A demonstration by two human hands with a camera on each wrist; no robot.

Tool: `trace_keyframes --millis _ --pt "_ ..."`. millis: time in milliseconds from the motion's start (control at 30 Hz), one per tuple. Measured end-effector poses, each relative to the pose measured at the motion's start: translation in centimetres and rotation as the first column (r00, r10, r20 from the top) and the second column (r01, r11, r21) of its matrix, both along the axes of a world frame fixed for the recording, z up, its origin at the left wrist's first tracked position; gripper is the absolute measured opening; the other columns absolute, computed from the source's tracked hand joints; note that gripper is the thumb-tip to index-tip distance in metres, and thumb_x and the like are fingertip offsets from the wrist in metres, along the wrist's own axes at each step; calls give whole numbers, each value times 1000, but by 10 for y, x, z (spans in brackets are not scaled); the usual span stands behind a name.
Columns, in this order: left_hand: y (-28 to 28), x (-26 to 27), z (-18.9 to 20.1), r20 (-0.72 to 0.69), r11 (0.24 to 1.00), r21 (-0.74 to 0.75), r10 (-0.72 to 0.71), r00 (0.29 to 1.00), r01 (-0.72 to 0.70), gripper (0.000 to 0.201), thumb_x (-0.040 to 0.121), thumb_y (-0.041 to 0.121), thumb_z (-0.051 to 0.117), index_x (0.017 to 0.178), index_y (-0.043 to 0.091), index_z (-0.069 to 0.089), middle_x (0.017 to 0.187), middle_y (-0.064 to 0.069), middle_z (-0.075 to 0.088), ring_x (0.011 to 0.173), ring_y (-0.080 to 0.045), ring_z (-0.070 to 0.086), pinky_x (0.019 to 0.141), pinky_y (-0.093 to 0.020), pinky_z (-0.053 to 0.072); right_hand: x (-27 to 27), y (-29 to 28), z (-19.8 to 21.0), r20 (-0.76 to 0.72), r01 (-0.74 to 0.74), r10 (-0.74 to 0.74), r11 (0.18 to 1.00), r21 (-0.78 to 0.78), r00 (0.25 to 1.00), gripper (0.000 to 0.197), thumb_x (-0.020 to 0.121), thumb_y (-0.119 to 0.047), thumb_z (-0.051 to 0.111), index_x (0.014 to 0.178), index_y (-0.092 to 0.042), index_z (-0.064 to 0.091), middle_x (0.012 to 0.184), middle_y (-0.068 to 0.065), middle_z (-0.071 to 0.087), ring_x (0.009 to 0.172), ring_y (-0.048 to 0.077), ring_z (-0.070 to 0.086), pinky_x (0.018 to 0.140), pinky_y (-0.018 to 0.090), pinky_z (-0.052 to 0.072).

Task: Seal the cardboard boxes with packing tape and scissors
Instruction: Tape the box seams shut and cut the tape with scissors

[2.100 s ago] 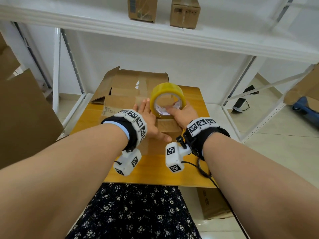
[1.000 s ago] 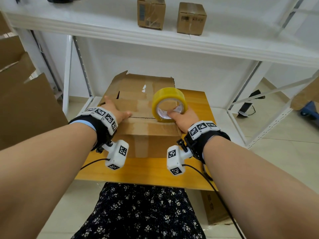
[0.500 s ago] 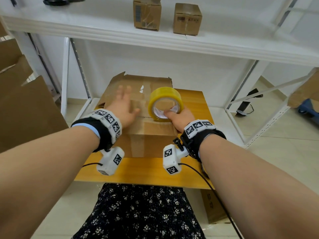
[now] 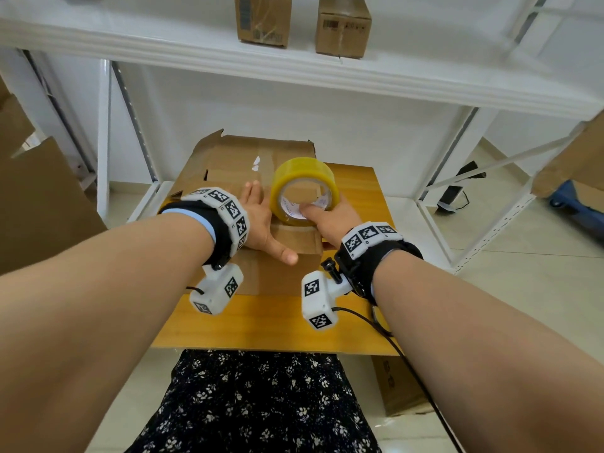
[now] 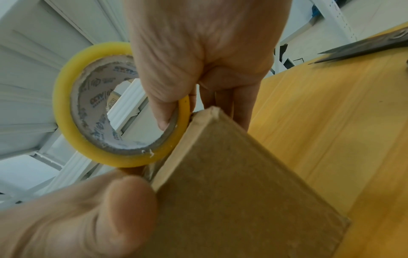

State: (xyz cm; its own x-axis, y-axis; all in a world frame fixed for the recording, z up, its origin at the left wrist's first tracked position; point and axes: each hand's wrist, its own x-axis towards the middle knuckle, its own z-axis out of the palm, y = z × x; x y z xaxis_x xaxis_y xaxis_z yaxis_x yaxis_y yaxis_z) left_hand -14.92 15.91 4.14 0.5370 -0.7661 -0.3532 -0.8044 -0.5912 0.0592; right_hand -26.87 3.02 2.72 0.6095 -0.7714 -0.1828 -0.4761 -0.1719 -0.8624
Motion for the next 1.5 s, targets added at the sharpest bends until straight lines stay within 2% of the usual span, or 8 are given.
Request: trace_keyframes --millis 100,233,567,767,833,1167,1333,1500 --pt "0 -2 -2 -22 1000 -12 0 1000 0 149 31 100 43 154 33 -10 159 -11 -25 146 -33 -22 114 -59 -6 0 -1 0 2 -16 16 1000 3 1000 61 75 -52 76 125 -29 49 112 0 66 98 28 66 81 49 60" --pt "3 -2 -8 -25 1000 -20 6 1000 -6 146 32 105 32 154 33 -6 158 -9 -27 145 -31 -25 113 -59 -10 -4 0 3 53 -74 72 996 43 996 62 68 -51 83 120 -33 54 108 -6 68 97 21 67 83 47 60" --pt "5 -2 -11 -51 998 -60 8 999 -11 148 33 106 30 154 31 -10 158 -8 -28 145 -28 -26 113 -57 -12 6 2 9 -45 -53 49 996 -74 998 43 86 -47 64 118 -20 56 105 5 67 94 29 67 80 50 59" --pt "7 -6 -8 -35 996 -80 37 999 -40 149 38 102 37 152 25 -19 159 -7 -24 146 -26 -22 115 -55 -10 -2 -8 11 38 68 -70 997 36 997 29 93 -33 61 115 -15 57 105 12 67 82 34 71 56 47 62" --pt "7 -7 -9 -30 994 -96 41 999 -44 149 40 102 40 150 23 -22 160 -7 -23 147 -26 -21 116 -54 -10 -5 -12 13 70 74 -79 995 70 994 27 95 -30 60 117 -14 58 106 16 68 76 36 73 53 48 61" --pt "7 -9 -6 -40 995 -85 53 998 -56 151 39 102 40 150 22 -24 160 -6 -23 146 -25 -21 116 -54 -9 -15 -17 20 135 80 -99 987 142 986 18 98 -17 52 115 -13 55 106 17 68 68 35 74 60 48 62" --pt "7 -10 -4 -40 998 -49 43 998 -45 150 38 103 37 150 23 -25 159 -7 -26 146 -26 -23 117 -55 -9 -38 -37 21 104 119 -126 990 78 986 15 97 -13 50 109 -21 51 105 16 66 61 34 73 63 46 63" --pt "7 -10 -4 -26 999 -35 38 999 -39 147 41 102 36 150 24 -24 158 -7 -26 146 -26 -23 117 -56 -7 -51 -41 8 92 168 -178 979 115 980 18 95 -14 53 87 -30 50 106 13 65 61 36 72 64 48 63"
